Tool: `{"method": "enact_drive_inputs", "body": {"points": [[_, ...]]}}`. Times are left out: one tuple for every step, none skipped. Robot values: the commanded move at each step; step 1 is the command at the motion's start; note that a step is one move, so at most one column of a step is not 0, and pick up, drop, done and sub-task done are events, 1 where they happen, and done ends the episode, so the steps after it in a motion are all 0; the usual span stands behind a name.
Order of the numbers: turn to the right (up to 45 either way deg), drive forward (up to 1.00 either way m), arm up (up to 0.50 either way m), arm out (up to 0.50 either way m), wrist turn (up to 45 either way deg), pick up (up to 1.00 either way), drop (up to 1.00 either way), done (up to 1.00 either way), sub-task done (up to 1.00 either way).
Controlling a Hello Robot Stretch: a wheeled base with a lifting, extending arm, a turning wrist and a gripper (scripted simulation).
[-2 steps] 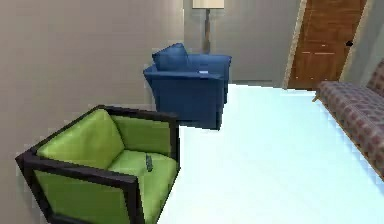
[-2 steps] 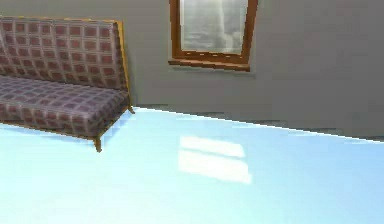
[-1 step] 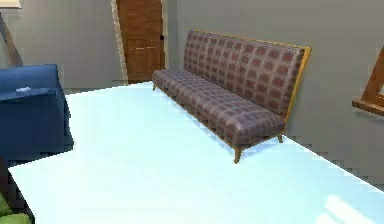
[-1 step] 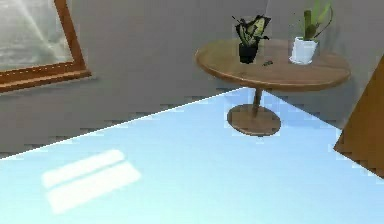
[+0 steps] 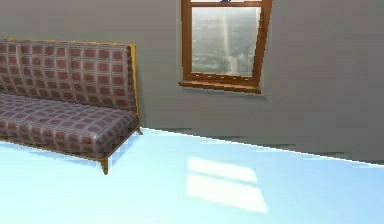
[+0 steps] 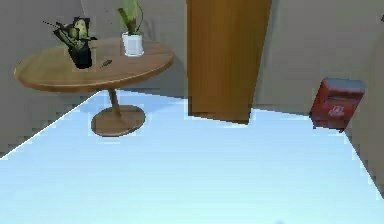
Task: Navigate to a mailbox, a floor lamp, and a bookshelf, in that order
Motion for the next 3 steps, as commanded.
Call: {"method": "enact_drive_inputs", "body": {"points": [[18.0, 0.0, 0.0, 0.0, 0.0, 0.0, 0.0, 0.0, 0.0], [0.0, 0.05, 0.0, 0.0, 0.0, 0.0, 0.0, 0.0, 0.0], [45.0, 0.0, 0.0, 0.0, 0.0, 0.0, 0.0, 0.0, 0.0]]}}
